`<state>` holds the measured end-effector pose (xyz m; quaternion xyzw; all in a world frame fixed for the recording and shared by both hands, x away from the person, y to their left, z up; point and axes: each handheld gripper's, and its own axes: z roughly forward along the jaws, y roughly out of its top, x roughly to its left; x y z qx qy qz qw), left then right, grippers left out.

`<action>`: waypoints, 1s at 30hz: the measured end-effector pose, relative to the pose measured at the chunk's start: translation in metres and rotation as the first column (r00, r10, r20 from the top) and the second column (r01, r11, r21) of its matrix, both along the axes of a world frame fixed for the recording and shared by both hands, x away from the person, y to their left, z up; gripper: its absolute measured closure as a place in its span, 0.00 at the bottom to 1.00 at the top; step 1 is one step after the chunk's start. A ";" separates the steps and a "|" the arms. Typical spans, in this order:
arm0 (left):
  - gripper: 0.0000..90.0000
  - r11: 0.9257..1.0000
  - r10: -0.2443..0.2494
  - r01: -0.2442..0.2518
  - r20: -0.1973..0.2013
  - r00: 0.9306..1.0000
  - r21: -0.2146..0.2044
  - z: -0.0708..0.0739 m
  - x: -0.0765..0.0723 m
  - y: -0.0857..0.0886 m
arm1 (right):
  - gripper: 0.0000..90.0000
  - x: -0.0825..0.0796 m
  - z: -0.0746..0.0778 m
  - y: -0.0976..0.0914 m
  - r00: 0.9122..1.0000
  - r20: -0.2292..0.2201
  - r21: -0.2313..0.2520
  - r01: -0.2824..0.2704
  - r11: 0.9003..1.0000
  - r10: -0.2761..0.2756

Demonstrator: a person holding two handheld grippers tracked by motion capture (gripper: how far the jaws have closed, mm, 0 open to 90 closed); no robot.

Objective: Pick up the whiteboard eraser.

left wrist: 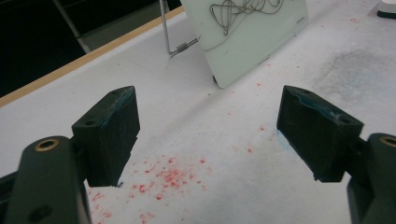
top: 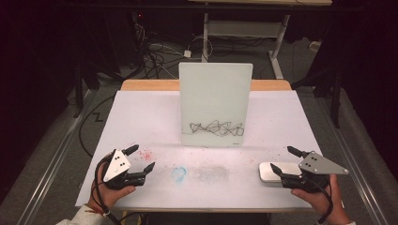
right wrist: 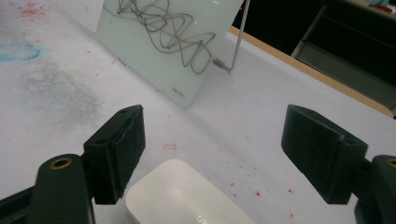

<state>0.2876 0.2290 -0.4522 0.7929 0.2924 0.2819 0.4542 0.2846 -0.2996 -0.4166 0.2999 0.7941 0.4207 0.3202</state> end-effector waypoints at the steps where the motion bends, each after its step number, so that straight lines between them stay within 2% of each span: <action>1: 0.23 1.000 0.004 -0.004 0.001 1.000 0.006 -0.001 0.000 -0.001 | 0.25 0.000 0.000 -0.001 1.000 0.001 0.005 0.000 1.000 0.000; 3: 0.23 1.000 0.009 -0.009 -0.019 1.000 0.004 -0.002 0.001 -0.001 | 0.25 0.000 0.001 -0.002 1.000 -0.001 0.010 -0.005 1.000 0.005; 5: 0.21 1.000 0.007 -0.007 -0.021 1.000 0.008 -0.002 0.002 -0.001 | 0.25 0.000 0.001 -0.003 1.000 -0.002 0.008 -0.007 1.000 0.007; 6: 0.21 1.000 0.007 -0.007 -0.038 0.999 0.008 -0.003 0.001 -0.002 | 0.25 0.000 0.000 -0.003 1.000 -0.004 0.008 -0.008 1.000 0.008; 8: 0.21 1.000 0.002 -0.002 -0.027 1.000 0.016 -0.003 0.002 -0.002 | 0.25 0.001 0.001 -0.003 1.000 -0.006 0.004 -0.011 1.000 0.011; 12: 0.20 0.999 0.001 0.001 -0.041 0.999 0.047 -0.007 0.003 -0.004 | 0.24 0.004 0.003 -0.004 1.000 -0.010 0.002 -0.023 1.000 0.023; 15: 0.20 0.999 0.000 0.002 -0.051 0.999 0.051 -0.007 0.002 -0.004 | 0.24 0.006 0.004 -0.008 0.999 -0.033 -0.005 -0.031 1.000 0.030; 16: 0.20 0.999 0.003 0.001 -0.069 0.998 0.051 -0.008 0.001 -0.005 | 0.24 0.008 0.004 -0.009 0.998 -0.043 -0.013 -0.037 0.999 0.036; 18: 0.20 0.998 0.003 0.001 -0.067 0.998 0.063 -0.009 0.001 -0.005 | 0.24 0.009 0.006 -0.013 0.996 -0.071 -0.020 -0.053 0.998 0.052; 21: 0.20 0.997 0.008 -0.001 -0.097 0.995 0.072 -0.012 0.001 -0.004 | 0.24 0.013 0.005 -0.018 0.992 -0.111 -0.063 -0.074 0.995 0.066; 24: 0.20 0.997 0.012 -0.004 -0.100 0.995 0.077 -0.012 0.000 -0.004 | 0.23 0.020 0.004 -0.022 0.981 -0.173 -0.115 -0.108 0.988 0.087; 25: 0.20 0.996 0.006 0.002 -0.092 0.996 0.084 -0.012 0.001 -0.004 | 0.23 0.022 0.004 -0.022 0.976 -0.194 -0.142 -0.124 0.982 0.095; 26: 0.20 0.996 0.011 -0.002 -0.107 0.994 0.085 -0.013 0.000 -0.005 | 0.23 0.024 0.004 -0.022 0.972 -0.212 -0.167 -0.138 0.976 0.101; 27: 0.20 0.996 0.007 0.002 -0.099 0.995 0.094 -0.014 0.001 -0.005 | 0.23 0.026 0.005 -0.023 0.966 -0.234 -0.184 -0.159 0.970 0.114; 28: 0.20 0.996 0.006 0.005 -0.116 0.993 0.094 -0.014 0.000 -0.006 | 0.22 0.030 0.005 -0.023 0.955 -0.263 -0.197 -0.194 0.961 0.138; 30: 0.20 0.994 0.003 0.010 -0.119 0.993 0.107 -0.015 0.000 -0.007 | 0.22 0.034 0.005 -0.021 0.936 -0.310 -0.250 -0.249 0.936 0.166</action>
